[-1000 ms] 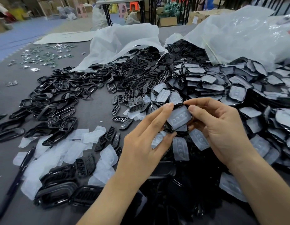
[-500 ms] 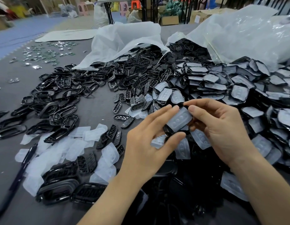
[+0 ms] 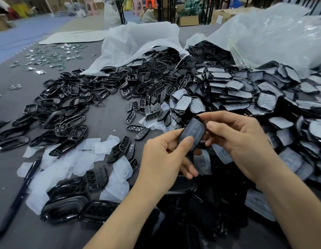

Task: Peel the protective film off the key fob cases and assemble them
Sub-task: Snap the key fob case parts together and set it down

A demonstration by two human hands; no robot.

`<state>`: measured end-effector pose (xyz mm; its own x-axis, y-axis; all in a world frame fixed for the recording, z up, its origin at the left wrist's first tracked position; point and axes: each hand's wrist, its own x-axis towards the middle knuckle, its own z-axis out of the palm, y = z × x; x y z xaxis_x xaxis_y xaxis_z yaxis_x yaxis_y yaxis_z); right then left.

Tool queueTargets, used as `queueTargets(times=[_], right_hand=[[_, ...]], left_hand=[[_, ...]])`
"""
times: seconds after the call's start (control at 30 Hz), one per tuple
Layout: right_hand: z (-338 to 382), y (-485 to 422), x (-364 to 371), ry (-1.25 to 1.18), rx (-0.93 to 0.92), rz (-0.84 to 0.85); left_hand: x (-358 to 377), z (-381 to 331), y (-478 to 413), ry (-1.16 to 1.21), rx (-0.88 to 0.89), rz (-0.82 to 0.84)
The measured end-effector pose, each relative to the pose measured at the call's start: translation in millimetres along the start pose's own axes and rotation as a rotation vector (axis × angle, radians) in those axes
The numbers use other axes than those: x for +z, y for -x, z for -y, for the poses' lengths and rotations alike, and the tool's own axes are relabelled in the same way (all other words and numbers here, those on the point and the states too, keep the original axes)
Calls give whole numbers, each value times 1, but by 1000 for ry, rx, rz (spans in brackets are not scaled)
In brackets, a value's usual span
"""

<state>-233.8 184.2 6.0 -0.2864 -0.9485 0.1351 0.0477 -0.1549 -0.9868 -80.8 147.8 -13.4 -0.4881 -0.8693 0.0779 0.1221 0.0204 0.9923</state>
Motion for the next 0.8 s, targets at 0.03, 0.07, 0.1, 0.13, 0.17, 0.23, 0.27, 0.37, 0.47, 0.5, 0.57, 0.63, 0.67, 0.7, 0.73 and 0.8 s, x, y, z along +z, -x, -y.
queueTargets(times=[0.03,0.07,0.1,0.13,0.17,0.23,0.27,0.37,0.47,0.5,0.57,0.63,0.67,0.7,0.73,0.8], right_hand=[[0,0,0,-52,39,24],[0,0,1,-85,70,45],[-1,1,2,-95,87,62],[-2,1,4,-85,92,74],[-2,2,5,-65,90,81],[-3,3,7,-39,78,84],[-3,3,7,-44,74,84],[-3,3,7,-82,66,78],[-4,3,10,-79,49,38],[-5,3,11,-74,47,22],[-5,4,12,-59,38,-3],[-5,4,12,-37,21,-22],[-6,4,12,-26,12,-32],[-6,4,13,-17,2,-42],[-6,4,13,-10,-9,-56],[-7,4,14,2,-33,-80]], left_hand=[[1,0,0,8,7,-12],[1,0,0,11,19,-22],[2,0,1,10,30,-29],[2,0,1,3,41,-35],[3,0,1,-6,50,-39],[4,0,2,-11,62,-47],[4,1,2,-7,66,-48],[5,1,3,5,72,-55],[6,3,3,-6,84,-62],[6,3,4,-10,89,-62],[7,4,5,-21,103,-63],[8,5,6,-42,127,-62],[8,5,6,-55,139,-63],[8,5,6,-67,149,-63],[7,5,6,-75,156,-63],[7,6,7,-81,164,-61]])
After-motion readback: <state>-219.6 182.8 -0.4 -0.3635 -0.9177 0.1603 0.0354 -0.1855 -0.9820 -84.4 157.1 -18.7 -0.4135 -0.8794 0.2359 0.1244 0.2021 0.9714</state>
